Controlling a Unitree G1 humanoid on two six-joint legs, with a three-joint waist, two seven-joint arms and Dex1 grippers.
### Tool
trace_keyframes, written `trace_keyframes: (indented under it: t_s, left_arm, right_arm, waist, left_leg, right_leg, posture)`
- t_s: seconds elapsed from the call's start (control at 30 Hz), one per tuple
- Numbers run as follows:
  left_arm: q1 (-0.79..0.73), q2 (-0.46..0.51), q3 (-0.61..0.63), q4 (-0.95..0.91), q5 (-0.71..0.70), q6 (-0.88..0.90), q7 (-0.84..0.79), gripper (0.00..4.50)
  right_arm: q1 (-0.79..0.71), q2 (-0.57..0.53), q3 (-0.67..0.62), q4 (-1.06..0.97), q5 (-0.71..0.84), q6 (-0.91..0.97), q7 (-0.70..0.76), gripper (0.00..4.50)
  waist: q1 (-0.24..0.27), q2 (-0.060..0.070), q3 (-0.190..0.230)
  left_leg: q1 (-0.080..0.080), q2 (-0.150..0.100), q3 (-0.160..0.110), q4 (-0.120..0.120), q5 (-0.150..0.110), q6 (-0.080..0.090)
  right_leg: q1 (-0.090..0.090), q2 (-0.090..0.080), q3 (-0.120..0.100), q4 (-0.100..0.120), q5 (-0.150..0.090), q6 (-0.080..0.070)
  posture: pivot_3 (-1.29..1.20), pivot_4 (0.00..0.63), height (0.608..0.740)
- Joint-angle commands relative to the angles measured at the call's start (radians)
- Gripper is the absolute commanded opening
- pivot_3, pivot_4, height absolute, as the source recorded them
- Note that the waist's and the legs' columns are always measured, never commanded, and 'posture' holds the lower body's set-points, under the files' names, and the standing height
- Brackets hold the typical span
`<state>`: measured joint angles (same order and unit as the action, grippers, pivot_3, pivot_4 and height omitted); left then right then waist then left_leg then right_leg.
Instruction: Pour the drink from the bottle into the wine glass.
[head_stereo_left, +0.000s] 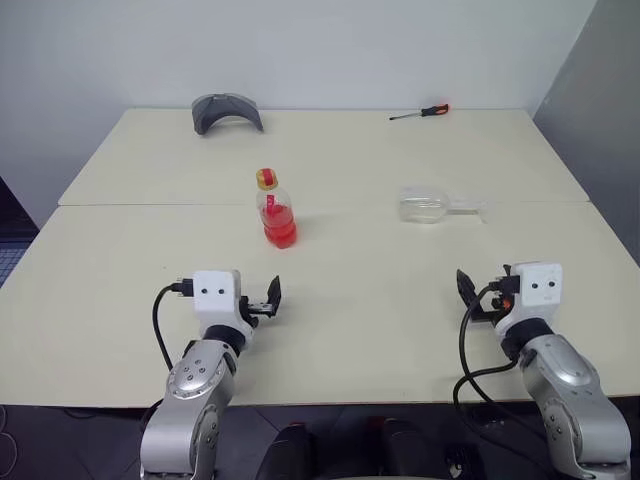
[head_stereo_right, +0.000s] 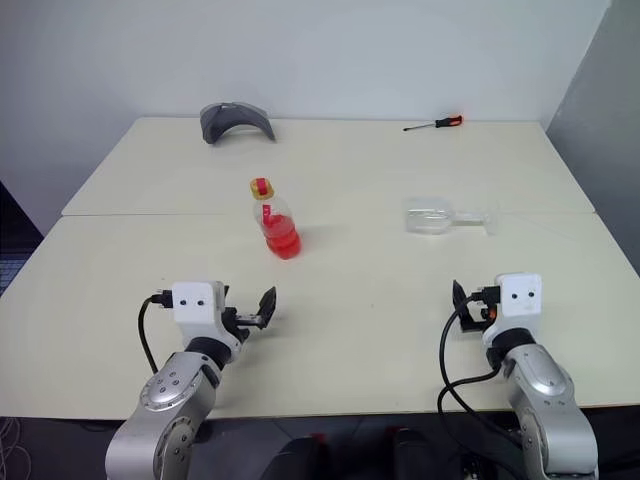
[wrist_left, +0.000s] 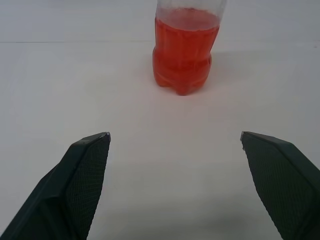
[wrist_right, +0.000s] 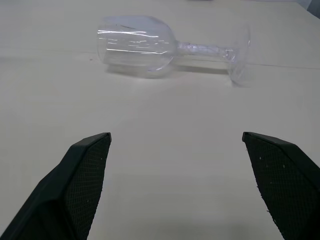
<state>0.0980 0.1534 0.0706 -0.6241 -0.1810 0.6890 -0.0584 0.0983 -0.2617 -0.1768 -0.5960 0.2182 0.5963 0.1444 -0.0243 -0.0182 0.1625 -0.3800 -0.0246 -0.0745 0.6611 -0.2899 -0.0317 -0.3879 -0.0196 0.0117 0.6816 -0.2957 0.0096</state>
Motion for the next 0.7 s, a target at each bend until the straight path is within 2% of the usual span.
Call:
trace_keyframes:
  t_s: [0.03, 0.5, 0.7]
  left_arm:
    - [-0.01, 0.012, -0.005, -0.026, 0.01, -0.006, -0.004, 4.48]
    - [0.025, 0.008, 0.005, -0.045, 0.022, -0.04, 0.007, 4.48]
    - [0.017, 0.016, -0.004, -0.016, 0.031, -0.054, 0.0, 4.48]
  right_arm:
    - [0.0, 0.001, -0.021, -0.056, 0.007, -0.019, -0.004, 4.5]
    - [-0.009, -0.02, -0.021, -0.054, 0.021, -0.023, 0.036, 4.5]
    - [-0.024, -0.055, 0.001, -0.047, 0.041, -0.043, 0.107, 4.5]
  waist:
    - [0.0, 0.0, 0.0]
    - [0.0, 0.0, 0.0]
    - [0.0, 0.0, 0.0]
  left_leg:
    - [0.0, 0.0, 0.0, 0.0, 0.0, 0.0]
    - [0.0, 0.0, 0.0, 0.0, 0.0, 0.0]
    - [0.0, 0.0, 0.0, 0.0, 0.0, 0.0]
  right_leg:
    - [0.0, 0.0, 0.0, 0.0, 0.0, 0.0]
    - [0.0, 0.0, 0.0, 0.0, 0.0, 0.0]
    - [0.0, 0.0, 0.0, 0.0, 0.0, 0.0]
  posture:
    - [0.0, 0.15, 0.74]
    - [0.0, 0.15, 0.74]
    - [0.0, 0.15, 0.74]
